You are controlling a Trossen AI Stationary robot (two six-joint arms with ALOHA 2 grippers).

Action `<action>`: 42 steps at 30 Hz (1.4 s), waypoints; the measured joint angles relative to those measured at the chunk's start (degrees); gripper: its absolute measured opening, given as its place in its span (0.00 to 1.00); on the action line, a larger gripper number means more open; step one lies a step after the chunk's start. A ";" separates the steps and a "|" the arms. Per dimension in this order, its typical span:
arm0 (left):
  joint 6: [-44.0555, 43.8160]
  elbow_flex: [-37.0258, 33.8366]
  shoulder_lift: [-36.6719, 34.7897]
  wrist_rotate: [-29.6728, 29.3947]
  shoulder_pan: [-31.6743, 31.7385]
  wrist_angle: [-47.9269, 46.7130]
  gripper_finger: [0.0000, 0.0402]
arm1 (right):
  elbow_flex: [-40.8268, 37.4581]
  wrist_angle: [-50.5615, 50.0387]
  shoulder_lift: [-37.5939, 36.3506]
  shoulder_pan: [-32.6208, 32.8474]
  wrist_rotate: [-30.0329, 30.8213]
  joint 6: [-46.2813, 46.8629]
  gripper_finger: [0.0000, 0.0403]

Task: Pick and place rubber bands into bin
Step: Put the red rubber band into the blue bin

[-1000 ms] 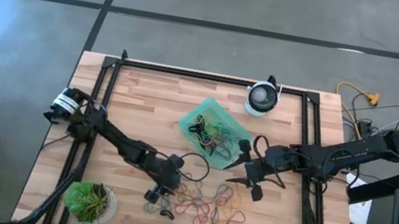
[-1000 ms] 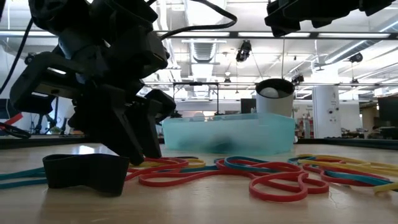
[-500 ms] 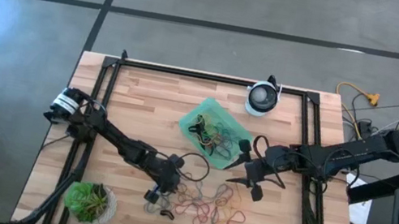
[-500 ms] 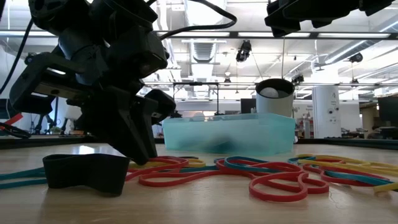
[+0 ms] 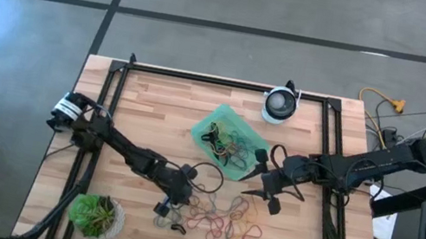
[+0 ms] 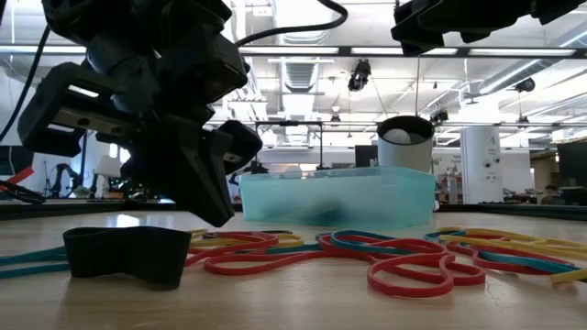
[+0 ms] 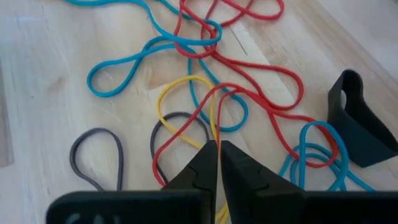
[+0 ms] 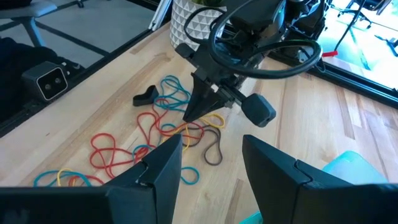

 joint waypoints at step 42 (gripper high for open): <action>0.09 -0.37 0.50 -2.16 0.00 -0.91 0.24 | -0.18 0.00 0.00 0.00 -0.02 1.09 0.41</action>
